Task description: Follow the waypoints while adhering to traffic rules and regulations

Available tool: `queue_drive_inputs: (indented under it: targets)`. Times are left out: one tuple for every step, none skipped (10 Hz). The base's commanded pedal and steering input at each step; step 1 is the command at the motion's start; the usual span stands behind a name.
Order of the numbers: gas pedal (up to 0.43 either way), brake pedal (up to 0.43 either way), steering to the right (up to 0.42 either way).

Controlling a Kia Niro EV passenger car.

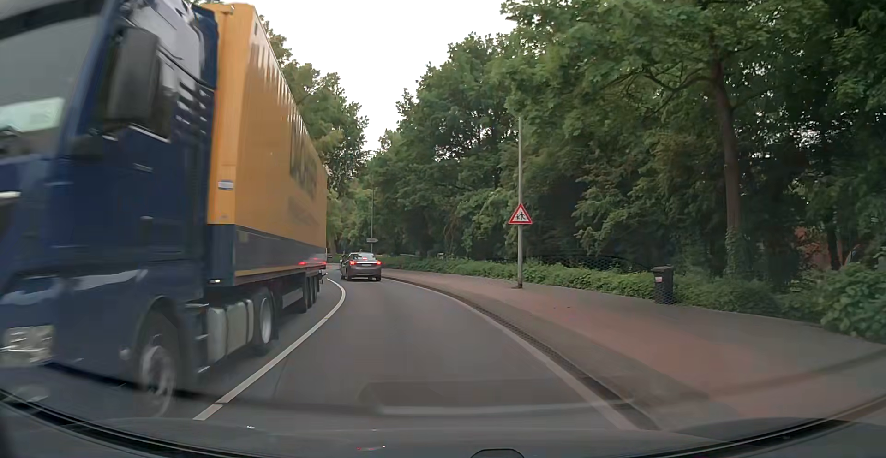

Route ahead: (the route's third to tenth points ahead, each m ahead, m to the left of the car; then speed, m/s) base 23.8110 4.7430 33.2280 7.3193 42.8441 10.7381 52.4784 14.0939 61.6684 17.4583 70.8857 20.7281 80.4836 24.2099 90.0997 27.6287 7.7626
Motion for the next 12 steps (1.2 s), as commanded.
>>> queue_drive_inputs:
  targets:
    - [0.13, 0.0, -0.041]
    - [0.118, 0.0, -0.041]
    - [0.118, 0.0, -0.041]
    - [0.118, 0.0, -0.041]
    - [0.118, 0.0, -0.041]
    - [0.118, 0.0, -0.041]
    - [0.118, 0.0, -0.041]
    - [0.118, 0.0, -0.041]
    - [0.118, 0.0, -0.041]
    - [0.118, 0.0, -0.041]
    - [0.118, 0.0, -0.041]
    - [0.118, 0.0, -0.042]
